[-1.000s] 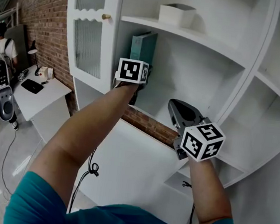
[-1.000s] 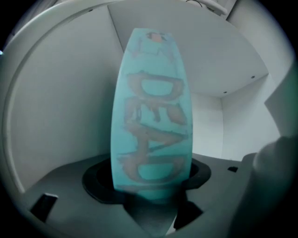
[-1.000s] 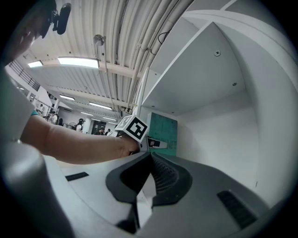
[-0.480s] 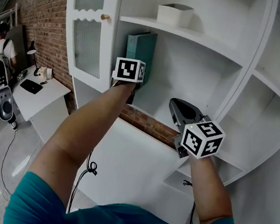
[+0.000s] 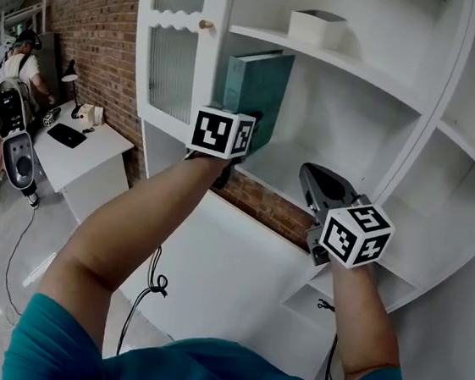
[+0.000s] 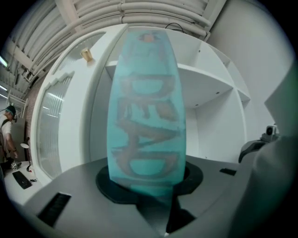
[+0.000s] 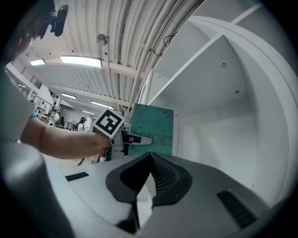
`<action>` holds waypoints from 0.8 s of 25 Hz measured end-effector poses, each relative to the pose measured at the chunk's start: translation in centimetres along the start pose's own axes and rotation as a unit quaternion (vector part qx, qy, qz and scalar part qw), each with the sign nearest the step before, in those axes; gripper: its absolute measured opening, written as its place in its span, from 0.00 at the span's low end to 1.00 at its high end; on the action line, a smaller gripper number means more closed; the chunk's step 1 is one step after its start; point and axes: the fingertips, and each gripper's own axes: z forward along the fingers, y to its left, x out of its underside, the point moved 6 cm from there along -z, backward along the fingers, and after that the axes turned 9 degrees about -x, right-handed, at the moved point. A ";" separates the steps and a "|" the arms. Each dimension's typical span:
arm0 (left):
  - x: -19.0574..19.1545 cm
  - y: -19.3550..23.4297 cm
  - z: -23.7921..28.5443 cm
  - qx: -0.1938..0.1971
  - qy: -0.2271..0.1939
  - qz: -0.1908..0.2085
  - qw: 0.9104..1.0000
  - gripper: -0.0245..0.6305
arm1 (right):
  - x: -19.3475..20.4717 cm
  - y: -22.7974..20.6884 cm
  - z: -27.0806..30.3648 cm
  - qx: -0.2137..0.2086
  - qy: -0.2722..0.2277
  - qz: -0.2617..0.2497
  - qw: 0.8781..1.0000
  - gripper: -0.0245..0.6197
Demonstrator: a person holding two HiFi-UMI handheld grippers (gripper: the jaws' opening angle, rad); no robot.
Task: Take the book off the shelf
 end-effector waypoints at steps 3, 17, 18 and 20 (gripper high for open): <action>0.6 0.1 -2.7 0.005 -0.011 0.005 1.000 0.29 | 0.1 1.0 -0.3 -0.012 -0.007 0.006 1.000 0.07; 5.4 4.0 -15.7 0.009 -0.025 0.005 1.000 0.29 | 2.3 6.1 -0.4 -0.089 -0.028 0.034 0.995 0.07; 6.1 4.2 -16.1 0.005 -0.023 0.006 1.000 0.29 | 2.9 6.1 -0.3 -0.094 -0.028 0.037 0.995 0.07; 7.5 4.7 -16.9 -0.002 -0.015 0.005 1.000 0.29 | 3.8 6.1 -0.1 -0.101 -0.025 0.043 0.994 0.07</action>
